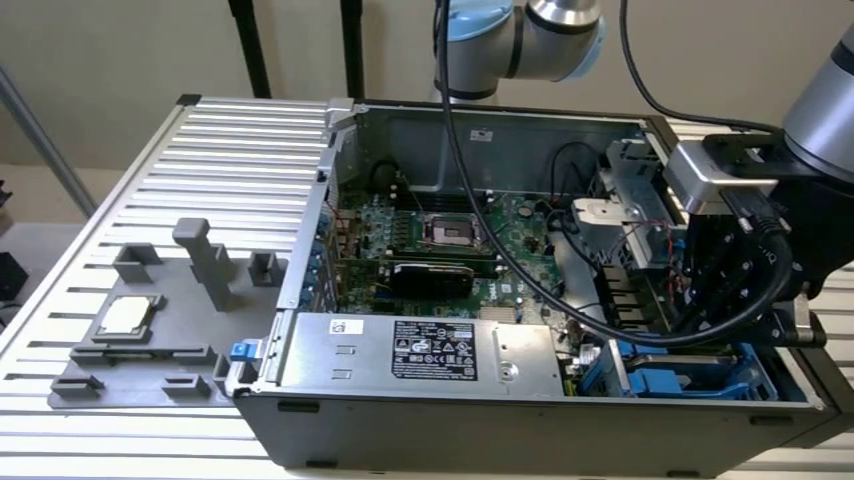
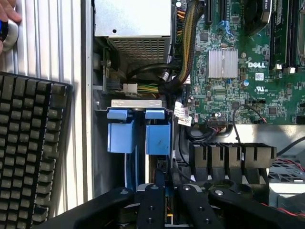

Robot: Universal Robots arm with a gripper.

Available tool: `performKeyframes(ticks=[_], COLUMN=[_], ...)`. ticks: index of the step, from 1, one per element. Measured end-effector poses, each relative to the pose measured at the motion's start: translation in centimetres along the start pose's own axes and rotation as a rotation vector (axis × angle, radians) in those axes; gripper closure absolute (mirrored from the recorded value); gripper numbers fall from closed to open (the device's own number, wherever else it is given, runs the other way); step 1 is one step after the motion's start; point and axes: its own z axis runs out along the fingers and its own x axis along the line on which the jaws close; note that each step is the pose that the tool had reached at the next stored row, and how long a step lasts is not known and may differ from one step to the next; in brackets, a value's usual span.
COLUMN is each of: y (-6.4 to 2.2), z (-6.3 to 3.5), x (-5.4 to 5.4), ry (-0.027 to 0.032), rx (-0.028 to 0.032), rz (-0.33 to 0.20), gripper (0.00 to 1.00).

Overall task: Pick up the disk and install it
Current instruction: 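Insert the second disk wire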

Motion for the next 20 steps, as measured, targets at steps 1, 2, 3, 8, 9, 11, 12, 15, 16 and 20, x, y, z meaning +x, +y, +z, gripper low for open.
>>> performKeyframes(ticks=[1, 2, 3, 8, 9, 11, 12, 15, 16, 20], y=[0.00, 0.01, 0.01, 0.00, 0.00, 0.00, 0.00, 0.00, 0.00, 0.09], z=[-0.02, -0.02, -0.01, 0.32, 0.39, 0.51, 0.49, 0.47, 0.18, -0.99], x=[0.0, 0.0, 0.0, 0.1, 0.1, 0.1, 0.1, 0.1, 0.1, 0.2], ry=[0.0005, 0.0005, 0.0006, -0.0031, -0.0040, -0.0059, -0.0063, -0.0100, -0.0090, -0.0075], rx=[0.0000, 0.0000, 0.0000, -0.0002, -0.0001, -0.0001, -0.0001, 0.0000, -0.0001, -0.0001], rz=[0.000, 0.000, 0.000, -0.001, -0.001, -0.001, -0.001, -0.001, -0.001, -0.001], gripper=[0.84, 0.84, 0.84, 0.84, 0.84, 0.84, 0.84, 0.82, 0.76, 0.76])
